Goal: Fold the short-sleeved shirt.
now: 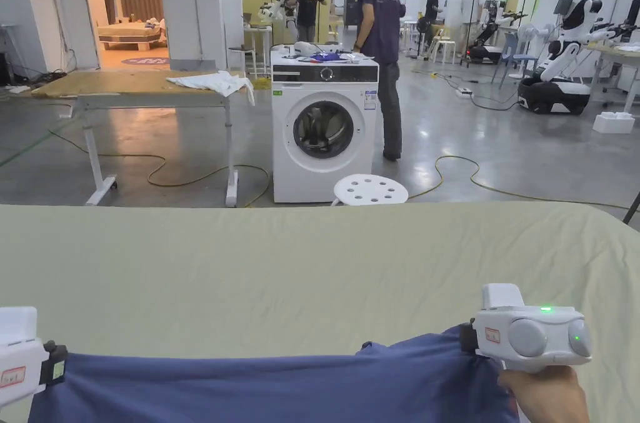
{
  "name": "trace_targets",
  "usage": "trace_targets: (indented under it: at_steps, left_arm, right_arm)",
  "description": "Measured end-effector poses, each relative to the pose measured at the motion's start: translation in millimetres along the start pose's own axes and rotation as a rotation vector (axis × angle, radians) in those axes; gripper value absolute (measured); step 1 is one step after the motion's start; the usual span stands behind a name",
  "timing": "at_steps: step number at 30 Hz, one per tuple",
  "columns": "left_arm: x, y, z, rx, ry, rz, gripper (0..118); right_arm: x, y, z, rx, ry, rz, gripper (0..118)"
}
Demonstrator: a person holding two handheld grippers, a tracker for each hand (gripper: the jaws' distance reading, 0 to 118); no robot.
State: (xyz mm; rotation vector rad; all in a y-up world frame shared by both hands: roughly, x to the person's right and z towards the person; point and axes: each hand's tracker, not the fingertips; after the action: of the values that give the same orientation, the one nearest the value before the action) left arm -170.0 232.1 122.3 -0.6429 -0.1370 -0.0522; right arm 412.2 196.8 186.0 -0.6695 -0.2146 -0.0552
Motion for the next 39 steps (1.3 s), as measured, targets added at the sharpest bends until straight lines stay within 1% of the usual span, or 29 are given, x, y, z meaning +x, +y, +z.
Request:
trace_targets:
  at_steps: [4, 7, 9, 11, 17, 20, 22, 25, 30, 34, 39]
  left_arm:
    - [0.2, 17.4, 41.2, 0.086, -0.01, 0.005, 0]
    - [-0.4, 32.7, 73.8, 0.146, -0.009, -0.004, 0]
    - [-2.4, 44.4, 97.8, 0.197, -0.005, -0.006, 0]
    - [-6.2, 55.0, 118.2, 0.245, -0.004, -0.002, 0]
    - [-16.9, 91.7, 166.1, 0.318, -0.006, 0.005, 0]
    - [-20.1, 110.8, 177.9, 0.345, 0.008, 0.001, 0]
    - [-23.2, 127.0, 185.5, 0.36, 0.007, 0.015, 0]
    - [-24.5, 153.0, 192.0, 0.381, 0.018, 0.003, 0]
    - [-27.6, 201.0, 200.9, 0.42, 0.04, -0.007, 0]
    - [-28.4, 239.4, 208.1, 0.458, 0.044, 0.011, 0]
    - [-29.3, 279.3, 207.6, 0.491, 0.067, -0.003, 0]
  right_arm:
    - [-7.5, 22.6, 57.3, 0.119, -0.014, 0.061, 3]
    - [-9.2, 42.2, 97.7, 0.194, -0.011, 0.063, 3]
    - [-8.3, 54.7, 127.6, 0.277, -0.016, 0.06, 3]
    - [-7.7, 66.8, 153.6, 0.33, -0.033, 0.063, 3]
    - [-6.8, 104.1, 215.5, 0.431, 0.003, 0.047, 3]
    - [-11.5, 123.3, 233.3, 0.463, 0.013, 0.047, 3]
    - [-16.5, 136.9, 244.5, 0.486, 0.0, 0.068, 3]
    - [-15.3, 163.3, 253.0, 0.505, 0.006, 0.047, 3]
    - [-22.6, 211.9, 264.9, 0.541, -0.022, 0.077, 3]
    - [-25.8, 255.3, 273.6, 0.57, -0.036, 0.066, 3]
    - [-33.5, 297.5, 278.8, 0.598, -0.064, 0.08, 3]
